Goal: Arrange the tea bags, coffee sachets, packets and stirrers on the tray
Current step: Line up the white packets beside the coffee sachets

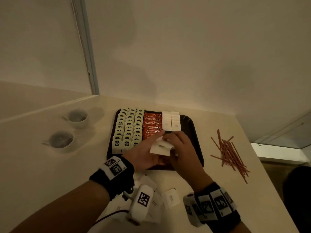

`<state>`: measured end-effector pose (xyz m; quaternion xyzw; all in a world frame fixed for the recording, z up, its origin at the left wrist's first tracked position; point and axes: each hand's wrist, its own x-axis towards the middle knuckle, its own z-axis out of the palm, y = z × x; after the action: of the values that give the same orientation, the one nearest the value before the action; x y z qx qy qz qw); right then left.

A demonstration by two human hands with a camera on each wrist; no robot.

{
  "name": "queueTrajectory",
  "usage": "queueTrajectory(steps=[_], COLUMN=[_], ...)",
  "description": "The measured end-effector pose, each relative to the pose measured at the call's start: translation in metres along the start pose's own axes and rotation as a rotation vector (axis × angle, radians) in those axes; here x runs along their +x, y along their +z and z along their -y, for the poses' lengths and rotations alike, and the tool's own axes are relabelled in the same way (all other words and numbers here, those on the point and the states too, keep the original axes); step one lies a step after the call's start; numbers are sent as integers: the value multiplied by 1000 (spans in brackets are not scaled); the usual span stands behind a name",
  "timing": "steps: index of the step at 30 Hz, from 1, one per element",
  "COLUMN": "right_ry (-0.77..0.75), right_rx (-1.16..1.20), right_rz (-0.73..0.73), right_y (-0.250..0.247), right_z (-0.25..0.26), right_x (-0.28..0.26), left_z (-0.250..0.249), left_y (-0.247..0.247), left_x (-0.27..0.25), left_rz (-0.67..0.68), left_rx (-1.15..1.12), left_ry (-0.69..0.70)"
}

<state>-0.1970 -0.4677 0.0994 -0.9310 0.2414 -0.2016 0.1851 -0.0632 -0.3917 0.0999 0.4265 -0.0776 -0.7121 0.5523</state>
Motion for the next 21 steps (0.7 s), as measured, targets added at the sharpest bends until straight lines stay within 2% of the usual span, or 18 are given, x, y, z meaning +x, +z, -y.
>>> queueTrajectory(steps=[1,2,3,6,9,15,19,21], right_ry=[-12,-14,-16,-34,-37,50,140,151], right_rx=[2,1,-4,-11,107,431,781,781], right_rz=[46,111,179,328,427,489,496,480], right_y=[-2,-3,-4,-9,-17,-37,-54,-50], right_z=[2,5,6,7,8,15,13,13], right_x=[7,13,19,33,46,66,73,77], left_z=[-5,-8,-11,-17,-20,-25,-31,-35], left_y=[2,3,3,-1,-10,-26,-38,-38], left_x=[0,-3,-3,-3,-3,-7,-1,3], left_rz=[57,23,20,26,62,86,107,78], left_rx=[-7,-13,-81,-101,-117,-173,-259,-245], left_ry=[43,135,135,138,136,155,237,265])
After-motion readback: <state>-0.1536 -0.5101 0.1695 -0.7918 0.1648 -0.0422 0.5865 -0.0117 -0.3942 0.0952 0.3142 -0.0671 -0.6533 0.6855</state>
